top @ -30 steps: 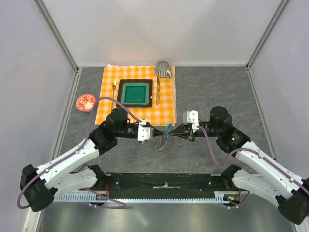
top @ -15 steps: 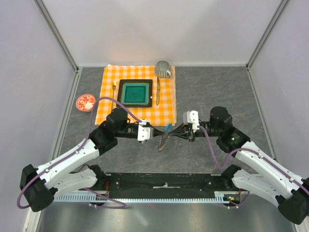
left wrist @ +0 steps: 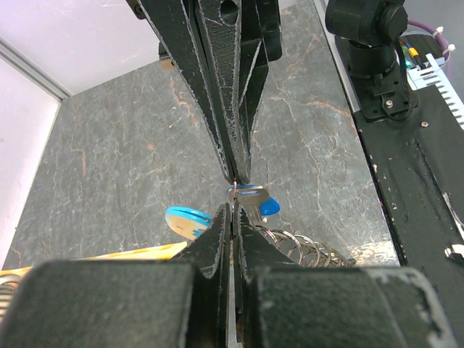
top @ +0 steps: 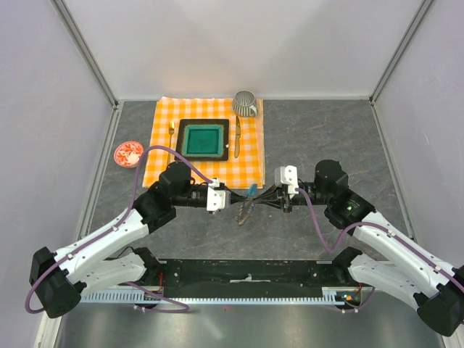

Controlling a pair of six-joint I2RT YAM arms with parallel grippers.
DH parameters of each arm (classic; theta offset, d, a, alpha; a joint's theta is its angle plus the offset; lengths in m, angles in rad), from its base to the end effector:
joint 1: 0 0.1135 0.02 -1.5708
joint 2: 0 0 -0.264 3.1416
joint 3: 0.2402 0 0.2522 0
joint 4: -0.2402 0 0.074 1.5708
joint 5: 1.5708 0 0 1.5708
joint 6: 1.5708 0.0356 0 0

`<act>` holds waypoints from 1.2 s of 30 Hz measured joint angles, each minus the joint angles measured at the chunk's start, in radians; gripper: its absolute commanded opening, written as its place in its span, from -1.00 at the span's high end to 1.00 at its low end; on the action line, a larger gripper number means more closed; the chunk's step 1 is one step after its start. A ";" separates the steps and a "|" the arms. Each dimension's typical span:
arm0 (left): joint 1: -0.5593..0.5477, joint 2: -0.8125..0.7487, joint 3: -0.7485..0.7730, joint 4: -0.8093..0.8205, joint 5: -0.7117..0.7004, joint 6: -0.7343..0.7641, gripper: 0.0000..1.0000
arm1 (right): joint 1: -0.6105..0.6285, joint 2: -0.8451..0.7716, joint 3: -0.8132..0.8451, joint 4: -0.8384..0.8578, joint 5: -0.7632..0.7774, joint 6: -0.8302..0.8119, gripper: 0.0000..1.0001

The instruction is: Put the keys on the keyring

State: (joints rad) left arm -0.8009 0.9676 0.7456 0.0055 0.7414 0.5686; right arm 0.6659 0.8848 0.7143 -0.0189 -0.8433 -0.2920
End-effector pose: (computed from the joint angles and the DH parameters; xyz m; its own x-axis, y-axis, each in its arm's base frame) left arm 0.1361 -0.1749 0.3140 0.4063 0.1514 -0.9011 0.9136 -0.0495 0.4036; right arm 0.1411 0.1446 0.3170 0.1425 -0.1315 -0.9810 -0.9884 0.0334 -0.1481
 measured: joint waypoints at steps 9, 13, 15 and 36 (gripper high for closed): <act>0.000 0.000 -0.001 0.003 -0.002 0.000 0.96 | 0.000 0.000 0.000 0.000 0.000 0.000 1.00; 0.000 0.000 -0.001 0.003 -0.002 0.000 0.96 | 0.000 0.000 0.000 0.000 -0.001 0.001 1.00; 0.000 0.000 -0.001 0.004 -0.002 0.000 0.96 | 0.000 0.000 0.000 0.000 -0.001 0.001 1.00; -0.005 -0.052 -0.015 -0.011 -0.116 -0.001 0.96 | 0.000 0.018 0.000 -0.051 0.090 0.047 1.00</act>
State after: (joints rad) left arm -0.8059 0.9154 0.7303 -0.0059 0.6258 0.5674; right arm 0.6659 0.9024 0.7143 -0.0700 -0.7532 -0.2451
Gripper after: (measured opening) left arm 0.025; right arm 0.006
